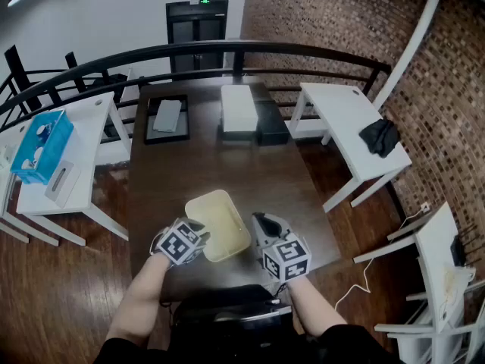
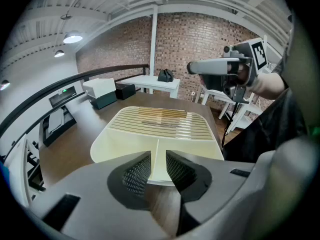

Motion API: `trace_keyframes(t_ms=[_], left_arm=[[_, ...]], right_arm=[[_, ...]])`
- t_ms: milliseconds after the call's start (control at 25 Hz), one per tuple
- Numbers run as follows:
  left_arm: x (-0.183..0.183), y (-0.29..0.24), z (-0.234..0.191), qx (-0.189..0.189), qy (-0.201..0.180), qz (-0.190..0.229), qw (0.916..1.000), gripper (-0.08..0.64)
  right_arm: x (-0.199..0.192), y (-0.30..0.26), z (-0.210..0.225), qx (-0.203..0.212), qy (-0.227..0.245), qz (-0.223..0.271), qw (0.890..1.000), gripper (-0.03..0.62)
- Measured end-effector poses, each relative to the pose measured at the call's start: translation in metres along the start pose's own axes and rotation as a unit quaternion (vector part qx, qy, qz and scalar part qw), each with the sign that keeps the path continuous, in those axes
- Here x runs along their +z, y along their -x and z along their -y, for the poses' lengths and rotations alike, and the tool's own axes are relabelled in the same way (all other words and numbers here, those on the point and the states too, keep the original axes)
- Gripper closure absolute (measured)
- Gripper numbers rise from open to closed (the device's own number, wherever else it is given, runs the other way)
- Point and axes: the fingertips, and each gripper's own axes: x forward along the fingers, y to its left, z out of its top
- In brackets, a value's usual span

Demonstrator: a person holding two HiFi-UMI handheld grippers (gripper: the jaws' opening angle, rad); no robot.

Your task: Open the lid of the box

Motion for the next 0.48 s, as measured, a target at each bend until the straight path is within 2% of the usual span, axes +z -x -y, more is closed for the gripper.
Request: trace_keyframes(t_ms=[40, 160, 200, 360, 480], left_arm=[[-0.002, -0.003, 0.000, 0.000, 0.000, -0.007, 1.0000, 0.476], [-0.004, -0.010, 0.000, 0.008, -0.020, -0.027, 0.9994, 0.499], [-0.003, -0.011, -0.001, 0.012, -0.030, -0.033, 0.9989, 0.543], [-0.003, -0.012, -0.001, 0.010, -0.035, -0.037, 0.9987, 0.543], [0.000, -0.011, 0.001, 0.012, -0.037, -0.031, 0.9988, 0.545]], right_arm=[[-0.007, -0.010, -0.007, 0.012, 0.004, -0.018, 1.000, 0.587], [-0.030, -0.036, -0.024, 0.034, 0.019, -0.071, 0.997, 0.492], [-0.039, -0.043, -0.026, 0.034, 0.025, -0.087, 0.995, 0.492], [-0.067, -0.061, -0.025, 0.005, 0.049, -0.135, 0.990, 0.496], [-0.082, -0.066, -0.015, -0.039, 0.063, -0.157, 0.985, 0.558]])
